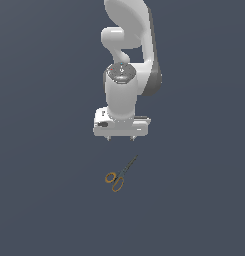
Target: Pick up the object and move it to a goal position.
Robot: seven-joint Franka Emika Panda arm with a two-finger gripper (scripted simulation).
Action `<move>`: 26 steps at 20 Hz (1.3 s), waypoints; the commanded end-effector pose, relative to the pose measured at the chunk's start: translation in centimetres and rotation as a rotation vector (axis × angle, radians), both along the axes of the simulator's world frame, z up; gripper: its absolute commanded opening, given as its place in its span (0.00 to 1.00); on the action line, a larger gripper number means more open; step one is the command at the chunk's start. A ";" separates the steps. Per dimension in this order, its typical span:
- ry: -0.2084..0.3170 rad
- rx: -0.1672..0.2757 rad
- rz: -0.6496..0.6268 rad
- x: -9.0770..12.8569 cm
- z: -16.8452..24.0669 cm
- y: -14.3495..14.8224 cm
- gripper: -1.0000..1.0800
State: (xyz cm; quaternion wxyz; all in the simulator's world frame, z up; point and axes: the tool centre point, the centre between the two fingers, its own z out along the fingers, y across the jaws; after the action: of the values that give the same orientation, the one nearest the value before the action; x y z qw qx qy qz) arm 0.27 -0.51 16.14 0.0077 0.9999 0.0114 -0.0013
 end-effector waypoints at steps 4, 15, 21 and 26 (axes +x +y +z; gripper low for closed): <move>-0.006 -0.002 0.006 0.2 0.2 0.0 0.96; -0.028 -0.009 0.028 1.0 0.9 0.2 0.96; -0.028 -0.007 -0.011 1.3 0.5 0.2 0.96; -0.026 -0.002 -0.079 2.0 -0.2 0.3 0.96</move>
State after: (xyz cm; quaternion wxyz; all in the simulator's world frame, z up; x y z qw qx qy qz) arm 2.05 -0.20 16.21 0.0097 0.9997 -0.0170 0.0120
